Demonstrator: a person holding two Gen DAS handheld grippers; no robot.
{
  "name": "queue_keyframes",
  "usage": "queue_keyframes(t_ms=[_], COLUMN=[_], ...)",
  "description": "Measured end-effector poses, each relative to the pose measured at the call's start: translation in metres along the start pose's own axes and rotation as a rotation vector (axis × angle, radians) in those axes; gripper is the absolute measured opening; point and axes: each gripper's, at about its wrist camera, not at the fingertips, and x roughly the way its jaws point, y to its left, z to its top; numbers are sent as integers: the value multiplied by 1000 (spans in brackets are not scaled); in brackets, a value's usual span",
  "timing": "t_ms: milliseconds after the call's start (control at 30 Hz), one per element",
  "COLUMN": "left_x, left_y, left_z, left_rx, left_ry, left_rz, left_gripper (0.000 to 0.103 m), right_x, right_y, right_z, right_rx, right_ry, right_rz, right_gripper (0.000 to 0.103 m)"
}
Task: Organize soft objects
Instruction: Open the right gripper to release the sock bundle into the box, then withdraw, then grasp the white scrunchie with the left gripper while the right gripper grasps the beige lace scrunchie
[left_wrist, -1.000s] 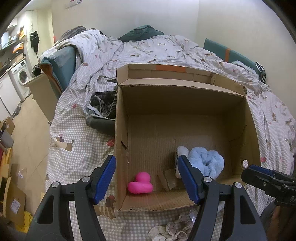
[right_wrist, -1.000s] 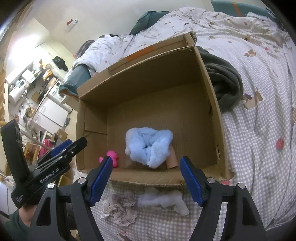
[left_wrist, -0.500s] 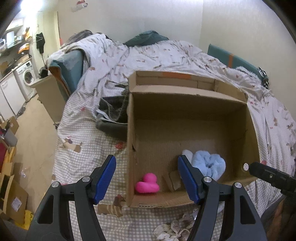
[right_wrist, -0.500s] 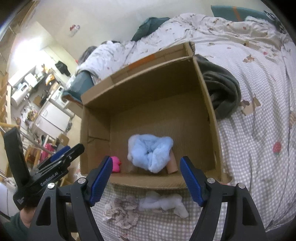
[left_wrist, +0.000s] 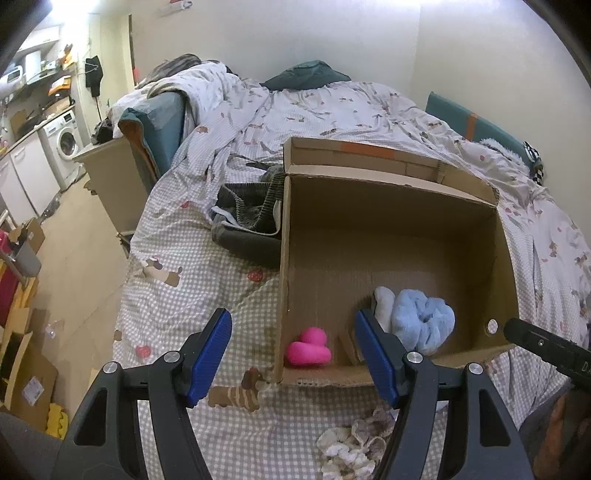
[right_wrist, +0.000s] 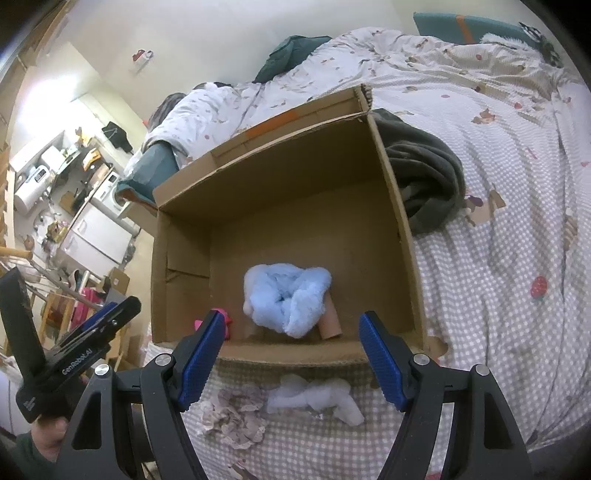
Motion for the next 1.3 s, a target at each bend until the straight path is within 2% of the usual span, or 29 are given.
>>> queue_keyframes(t_ms=[300, 467, 667, 833, 1133, 1300], left_x=[-20, -27, -36, -41, -35, -21], left_y=[13, 19, 18, 12, 3, 18], left_z=[-12, -21, -36, -54, -68, -69], left_rx=[-40, -88, -103, -105, -76, -156], left_ry=[-2, 18, 39, 80, 130, 169], left_rz=[-2, -8, -17, -18, -16, -6], left_gripper=[66, 66, 66, 66, 66, 66], right_x=[-18, -26, -32, -44, -40, -33], right_y=[4, 9, 15, 22, 28, 23], right_z=[-12, -22, -38, -47, -62, -65], right_rx=[-18, -30, -29, -42, -38, -15], right_ry=[-6, -9, 2, -28, 29, 57], right_rz=[-20, -10, 7, 17, 32, -5], right_gripper=[79, 79, 79, 79, 79, 79])
